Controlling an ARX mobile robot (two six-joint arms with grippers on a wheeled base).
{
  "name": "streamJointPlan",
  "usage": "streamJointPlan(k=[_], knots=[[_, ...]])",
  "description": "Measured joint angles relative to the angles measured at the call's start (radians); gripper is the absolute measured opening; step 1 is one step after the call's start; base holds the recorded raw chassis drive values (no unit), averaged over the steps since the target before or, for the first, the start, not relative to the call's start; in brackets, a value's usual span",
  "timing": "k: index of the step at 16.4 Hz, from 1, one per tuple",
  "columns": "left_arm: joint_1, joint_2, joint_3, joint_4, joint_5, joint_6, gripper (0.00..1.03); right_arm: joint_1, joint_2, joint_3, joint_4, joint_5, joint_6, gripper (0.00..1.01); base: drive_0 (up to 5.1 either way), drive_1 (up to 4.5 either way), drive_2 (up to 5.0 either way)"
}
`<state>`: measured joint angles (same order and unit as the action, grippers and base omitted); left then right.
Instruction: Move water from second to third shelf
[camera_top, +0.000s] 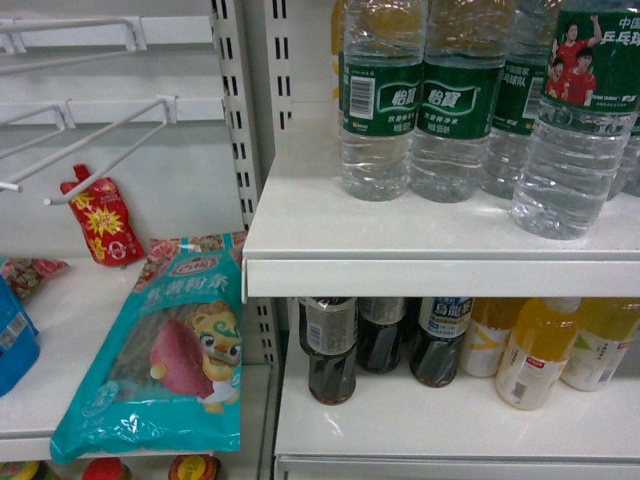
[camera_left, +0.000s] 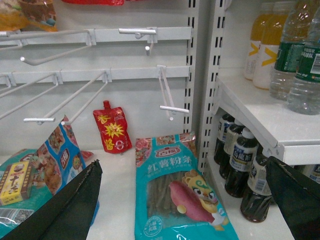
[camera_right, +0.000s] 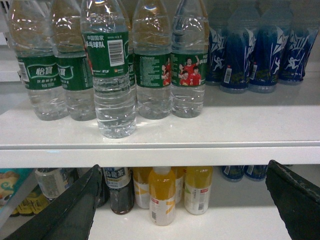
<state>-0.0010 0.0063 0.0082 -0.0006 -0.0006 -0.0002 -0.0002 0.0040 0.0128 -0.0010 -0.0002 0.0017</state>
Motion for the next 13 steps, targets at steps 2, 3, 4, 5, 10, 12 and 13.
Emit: streamJointPlan(k=[2,3,4,5,10,12,13], knots=[[0.0,0.0,0.0,0.0,0.0,0.0,0.98,0.0,0.0,0.0,0.0,-0.001,0.0,0.98,0.0,0.0,0.0],[0.0,0.0,0.0,-0.001,0.0,0.0,0.98,0.0,0.0,0.0,0.001,0.0,0.0,0.98,0.0,0.0,0.0],[0.0,0.0,0.0,-0.003,0.0,0.0,0.98,0.0,0.0,0.0,-0.002,0.0,0.0,0.98,0.0,0.0,0.0],[0.0,0.0,0.0,-0.003,0.001,0.0,0.98,0.0,0.0,0.0,-0.002,0.0,0.0,0.98,0.0,0.0,0.0],[0.0,0.0,0.0,-0.003,0.0,0.0,0.98,0.0,0.0,0.0,-0.002,0.0,-0.002,0.98,0.0,0.0,0.0],[0.0,0.0,0.0,-0.003,0.001,0.0,0.98,0.0,0.0,0.0,-0.002,0.0,-0.002,0.98,0.0,0.0,0.0],[0.0,0.0,0.0,-0.003,-0.001,0.0,0.98,0.0,0.0,0.0,-0.003,0.0,-0.002,0.98,0.0,0.0,0.0]])
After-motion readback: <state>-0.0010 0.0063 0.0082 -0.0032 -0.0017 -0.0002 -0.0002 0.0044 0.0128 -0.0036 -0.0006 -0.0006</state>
